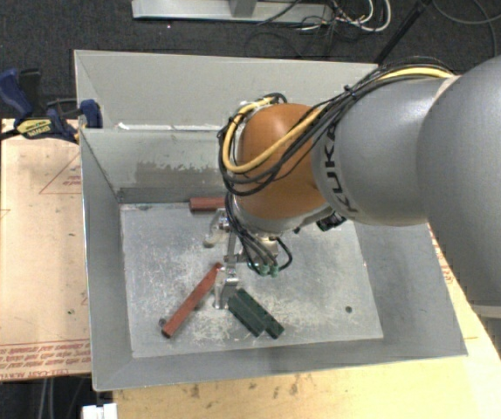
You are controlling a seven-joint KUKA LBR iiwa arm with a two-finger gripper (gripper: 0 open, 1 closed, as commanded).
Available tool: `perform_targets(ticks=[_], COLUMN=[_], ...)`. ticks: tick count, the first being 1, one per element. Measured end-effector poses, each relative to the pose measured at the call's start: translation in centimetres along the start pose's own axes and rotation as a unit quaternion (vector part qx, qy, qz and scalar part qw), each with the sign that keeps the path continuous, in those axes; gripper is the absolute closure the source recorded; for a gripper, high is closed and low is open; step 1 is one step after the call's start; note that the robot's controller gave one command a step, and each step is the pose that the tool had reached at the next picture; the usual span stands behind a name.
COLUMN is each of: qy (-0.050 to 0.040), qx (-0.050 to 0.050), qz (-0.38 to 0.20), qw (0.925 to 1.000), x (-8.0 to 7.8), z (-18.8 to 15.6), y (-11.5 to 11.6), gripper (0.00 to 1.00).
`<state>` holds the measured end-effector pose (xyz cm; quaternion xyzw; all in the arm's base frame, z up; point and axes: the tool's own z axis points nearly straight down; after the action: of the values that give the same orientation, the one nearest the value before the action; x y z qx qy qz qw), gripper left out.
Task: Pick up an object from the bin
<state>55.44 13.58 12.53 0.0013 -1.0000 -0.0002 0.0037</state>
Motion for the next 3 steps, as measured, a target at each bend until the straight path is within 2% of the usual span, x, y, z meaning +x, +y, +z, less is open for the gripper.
perform_targets(ticks=[1, 2, 3], qy=[-0.0035, -0.0074, -0.0075], qx=[0.0, 0.001, 0.001], qz=[0.001, -0.069, -0.069], qw=[1.0, 0.9976, 0.9976], x=[-0.2, -1.8, -1.8], z=[-0.4, 4.8, 4.8], y=[-0.1, 2.9, 2.9], gripper=[0.0, 1.0, 1.0])
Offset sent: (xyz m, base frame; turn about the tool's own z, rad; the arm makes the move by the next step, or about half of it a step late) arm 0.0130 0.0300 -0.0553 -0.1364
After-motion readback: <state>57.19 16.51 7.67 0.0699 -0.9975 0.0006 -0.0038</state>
